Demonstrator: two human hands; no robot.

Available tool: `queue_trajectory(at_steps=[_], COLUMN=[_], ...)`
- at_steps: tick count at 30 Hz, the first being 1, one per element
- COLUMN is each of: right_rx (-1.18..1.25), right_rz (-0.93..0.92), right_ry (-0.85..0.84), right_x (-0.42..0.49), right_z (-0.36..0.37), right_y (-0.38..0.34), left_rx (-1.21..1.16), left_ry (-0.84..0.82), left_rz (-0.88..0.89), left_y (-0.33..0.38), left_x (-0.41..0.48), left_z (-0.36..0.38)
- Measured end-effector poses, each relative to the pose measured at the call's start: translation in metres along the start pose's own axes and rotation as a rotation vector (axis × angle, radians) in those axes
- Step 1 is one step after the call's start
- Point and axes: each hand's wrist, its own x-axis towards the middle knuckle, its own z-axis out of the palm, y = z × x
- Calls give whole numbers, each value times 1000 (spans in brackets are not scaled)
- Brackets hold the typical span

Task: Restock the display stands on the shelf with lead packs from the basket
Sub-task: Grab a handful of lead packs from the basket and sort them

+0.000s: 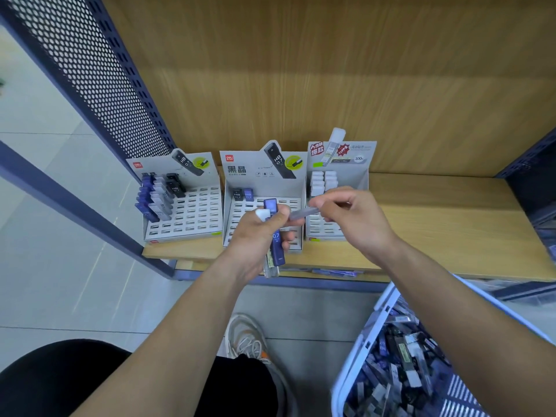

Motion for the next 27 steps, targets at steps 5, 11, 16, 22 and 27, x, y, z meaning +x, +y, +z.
queue_trajectory(at_steps=[5,11,16,22,27], right_rx=[83,240,128,-144,-371], right_rz=[-1,39,36,-20,-193], right_ry=[-14,21,36,3,37], right_x=[9,19,33,75,116], right_z=[-2,8,24,62,90], right_y=[0,-2,0,29,51], left_rx=[48,40,89,41,-7], left_ry=[-2,0,110,209,257], left_rz=[47,45,14,-41,-59], left_y=[-2,-4,-14,-31,-36], left_x=[2,2,7,17,30], left_z=[0,-10,-36,-68,-84])
